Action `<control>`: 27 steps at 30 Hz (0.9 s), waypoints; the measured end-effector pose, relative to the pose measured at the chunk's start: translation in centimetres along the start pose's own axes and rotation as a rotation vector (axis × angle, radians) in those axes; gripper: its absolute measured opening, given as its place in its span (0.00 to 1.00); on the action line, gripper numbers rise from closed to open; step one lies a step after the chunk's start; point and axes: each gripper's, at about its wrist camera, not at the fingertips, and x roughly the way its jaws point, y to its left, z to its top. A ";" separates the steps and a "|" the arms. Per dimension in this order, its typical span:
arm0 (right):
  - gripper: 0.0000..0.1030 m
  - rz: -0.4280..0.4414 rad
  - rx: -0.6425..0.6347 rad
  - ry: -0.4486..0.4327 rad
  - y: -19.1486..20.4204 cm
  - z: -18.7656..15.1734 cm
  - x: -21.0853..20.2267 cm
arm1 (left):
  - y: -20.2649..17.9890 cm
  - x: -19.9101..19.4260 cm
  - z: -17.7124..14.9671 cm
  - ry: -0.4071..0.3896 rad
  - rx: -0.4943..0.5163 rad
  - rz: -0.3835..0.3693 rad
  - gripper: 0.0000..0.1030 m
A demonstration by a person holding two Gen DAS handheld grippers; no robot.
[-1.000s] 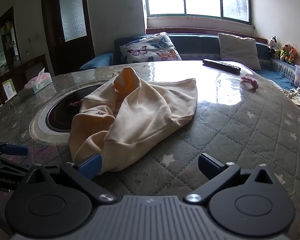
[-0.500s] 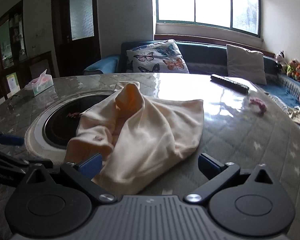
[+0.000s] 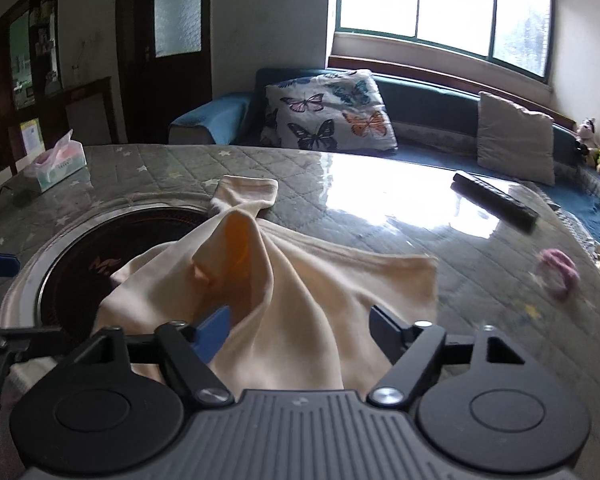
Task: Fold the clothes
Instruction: 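Reach both grippers toward the crumpled cream sweatshirt, then grasp a sweatshirt edge with the left gripper while the right gripper grasps another edge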
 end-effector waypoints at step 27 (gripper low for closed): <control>0.02 -0.150 0.222 -0.094 -10.0 -2.2 -5.5 | -1.5 7.5 3.7 0.054 0.014 -0.119 0.10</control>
